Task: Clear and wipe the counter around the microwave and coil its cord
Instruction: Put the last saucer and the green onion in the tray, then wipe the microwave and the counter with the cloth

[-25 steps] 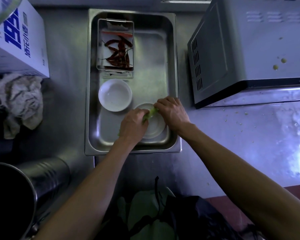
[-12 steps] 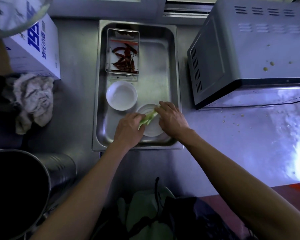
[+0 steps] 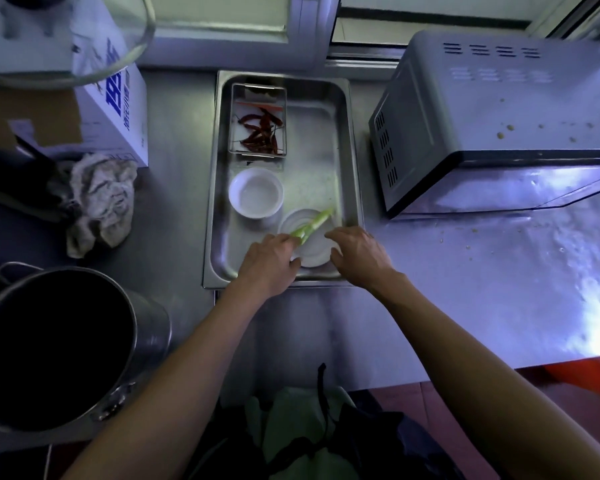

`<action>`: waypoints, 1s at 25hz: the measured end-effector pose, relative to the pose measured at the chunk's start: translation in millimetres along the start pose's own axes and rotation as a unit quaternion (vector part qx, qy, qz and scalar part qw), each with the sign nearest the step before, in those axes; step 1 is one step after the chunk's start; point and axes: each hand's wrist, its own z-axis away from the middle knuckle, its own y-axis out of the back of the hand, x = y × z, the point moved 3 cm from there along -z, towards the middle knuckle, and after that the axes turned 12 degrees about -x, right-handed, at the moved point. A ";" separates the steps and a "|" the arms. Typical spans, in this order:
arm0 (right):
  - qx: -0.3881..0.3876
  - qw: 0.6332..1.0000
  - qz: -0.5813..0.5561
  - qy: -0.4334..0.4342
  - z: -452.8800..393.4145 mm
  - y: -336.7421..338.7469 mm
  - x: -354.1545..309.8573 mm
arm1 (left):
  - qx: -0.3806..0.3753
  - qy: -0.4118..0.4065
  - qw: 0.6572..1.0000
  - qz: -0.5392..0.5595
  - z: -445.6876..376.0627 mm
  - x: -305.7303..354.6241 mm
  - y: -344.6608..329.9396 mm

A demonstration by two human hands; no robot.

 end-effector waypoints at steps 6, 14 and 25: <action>0.017 0.999 -0.049 -0.016 55.1 -4.3 25.4 | 0.030 -0.015 0.999 -0.036 18.6 39.4 -5.8; 0.067 0.983 -0.145 -0.091 206.7 -43.3 119.5 | 0.012 -0.108 0.990 -0.090 60.8 167.8 -59.5; 0.166 0.940 -0.190 -0.230 390.6 -70.6 236.2 | -0.038 -0.229 0.959 -0.163 70.8 356.8 -142.3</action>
